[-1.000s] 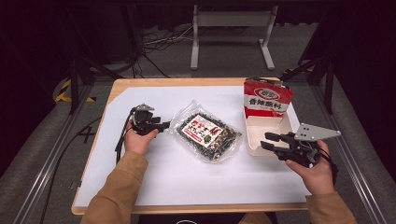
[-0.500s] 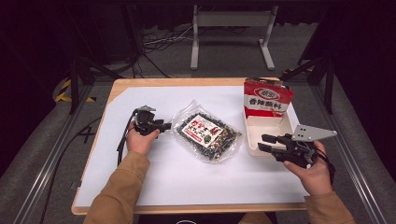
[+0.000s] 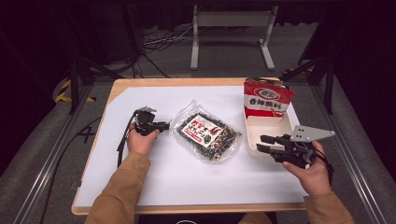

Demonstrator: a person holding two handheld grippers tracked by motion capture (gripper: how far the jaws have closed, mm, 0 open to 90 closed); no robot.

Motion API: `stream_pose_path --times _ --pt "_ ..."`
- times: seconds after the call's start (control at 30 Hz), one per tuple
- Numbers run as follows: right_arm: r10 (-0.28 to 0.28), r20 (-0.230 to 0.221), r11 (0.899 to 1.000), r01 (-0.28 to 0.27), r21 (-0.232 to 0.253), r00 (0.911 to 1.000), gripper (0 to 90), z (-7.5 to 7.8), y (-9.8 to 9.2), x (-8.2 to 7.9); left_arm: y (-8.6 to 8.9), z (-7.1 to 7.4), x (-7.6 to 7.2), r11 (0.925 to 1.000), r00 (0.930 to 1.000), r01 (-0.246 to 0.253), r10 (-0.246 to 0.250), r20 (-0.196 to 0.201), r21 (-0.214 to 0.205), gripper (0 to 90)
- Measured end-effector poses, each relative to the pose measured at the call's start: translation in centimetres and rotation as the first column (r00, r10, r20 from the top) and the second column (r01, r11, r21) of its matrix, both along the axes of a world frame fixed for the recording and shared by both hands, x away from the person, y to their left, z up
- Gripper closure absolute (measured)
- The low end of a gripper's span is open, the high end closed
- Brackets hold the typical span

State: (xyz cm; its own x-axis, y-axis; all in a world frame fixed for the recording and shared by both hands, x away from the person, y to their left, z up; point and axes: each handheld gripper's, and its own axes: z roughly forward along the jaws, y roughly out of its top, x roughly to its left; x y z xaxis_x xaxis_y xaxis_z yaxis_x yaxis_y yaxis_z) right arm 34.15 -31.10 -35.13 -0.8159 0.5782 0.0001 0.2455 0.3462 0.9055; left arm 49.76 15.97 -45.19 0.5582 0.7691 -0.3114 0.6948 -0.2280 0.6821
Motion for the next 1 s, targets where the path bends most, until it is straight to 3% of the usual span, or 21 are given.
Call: stream_pose_path --times 0.2,0.37,0.77,1.0 --pt "0.0 -0.004 1.0 0.0 -0.001 1.0 61.8 -0.1 0.0 0.1 -0.1 0.0 -0.1 0.9994 0.9999 -0.007 0.006 0.014 0.033 85.2" --pt "-0.001 -0.005 1.0 0.001 0.0 1.0 61.8 -0.2 0.0 0.1 0.0 0.0 -0.1 0.9998 1.0 -0.008 0.007 0.004 0.02 90.0" --pt "0.004 -0.02 1.0 -0.003 0.01 0.9998 60.8 -0.4 0.0 0.3 0.2 1.5 -0.8 0.999 0.9967 -0.006 0.002 0.081 0.044 90.0" --pt "0.004 -0.019 1.0 -0.004 0.011 0.9998 61.1 -0.3 0.1 0.2 0.7 3.1 -1.5 0.9999 0.9904 -0.01 0.008 0.138 0.014 90.0"
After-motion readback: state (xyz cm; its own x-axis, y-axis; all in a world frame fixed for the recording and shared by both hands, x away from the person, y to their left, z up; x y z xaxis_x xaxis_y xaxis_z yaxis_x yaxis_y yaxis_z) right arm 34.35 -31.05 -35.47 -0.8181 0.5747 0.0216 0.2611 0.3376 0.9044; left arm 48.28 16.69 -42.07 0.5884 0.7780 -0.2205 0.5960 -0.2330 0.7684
